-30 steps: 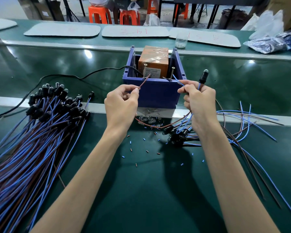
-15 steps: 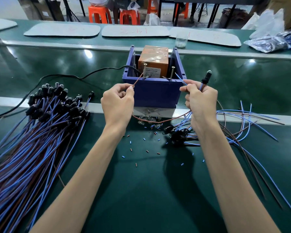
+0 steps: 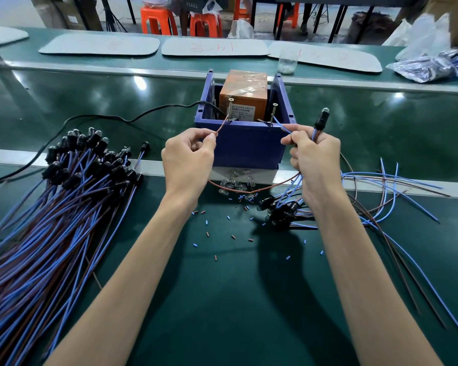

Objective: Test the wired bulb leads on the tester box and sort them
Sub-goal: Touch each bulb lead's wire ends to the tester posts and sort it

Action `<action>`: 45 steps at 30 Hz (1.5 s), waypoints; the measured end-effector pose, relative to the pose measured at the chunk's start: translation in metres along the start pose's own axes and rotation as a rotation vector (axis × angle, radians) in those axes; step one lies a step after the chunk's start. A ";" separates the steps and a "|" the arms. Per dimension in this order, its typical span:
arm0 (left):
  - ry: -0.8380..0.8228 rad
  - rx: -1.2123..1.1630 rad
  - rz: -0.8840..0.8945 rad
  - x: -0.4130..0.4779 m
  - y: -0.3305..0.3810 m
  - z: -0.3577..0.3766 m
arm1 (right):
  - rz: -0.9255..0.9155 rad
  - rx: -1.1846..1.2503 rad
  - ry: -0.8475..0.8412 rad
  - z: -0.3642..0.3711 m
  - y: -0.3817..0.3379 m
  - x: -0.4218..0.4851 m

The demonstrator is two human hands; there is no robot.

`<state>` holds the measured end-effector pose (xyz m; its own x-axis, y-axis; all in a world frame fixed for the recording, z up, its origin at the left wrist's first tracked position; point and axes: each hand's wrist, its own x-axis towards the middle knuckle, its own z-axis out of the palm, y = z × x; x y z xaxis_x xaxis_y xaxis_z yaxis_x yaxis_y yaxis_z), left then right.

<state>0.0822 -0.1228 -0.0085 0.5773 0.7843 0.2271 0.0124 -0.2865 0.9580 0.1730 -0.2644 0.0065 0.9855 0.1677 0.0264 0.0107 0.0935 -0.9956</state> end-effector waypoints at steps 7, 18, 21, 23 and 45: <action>-0.011 0.012 0.011 -0.002 0.003 0.000 | -0.001 0.015 -0.001 -0.001 -0.001 0.000; -0.030 0.007 0.006 -0.006 0.008 0.000 | -0.004 0.023 -0.008 -0.003 0.000 0.001; -0.037 0.004 0.005 -0.006 0.008 -0.001 | -0.002 0.028 -0.008 -0.002 0.000 0.001; -0.042 0.003 0.002 -0.006 0.008 -0.001 | 0.001 0.037 -0.009 -0.002 -0.001 0.001; -0.049 0.016 -0.001 -0.008 0.009 0.000 | 0.010 0.053 -0.028 -0.005 -0.002 0.000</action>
<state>0.0772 -0.1318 -0.0014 0.6165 0.7569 0.2169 0.0258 -0.2948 0.9552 0.1739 -0.2693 0.0081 0.9804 0.1959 0.0196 -0.0088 0.1435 -0.9896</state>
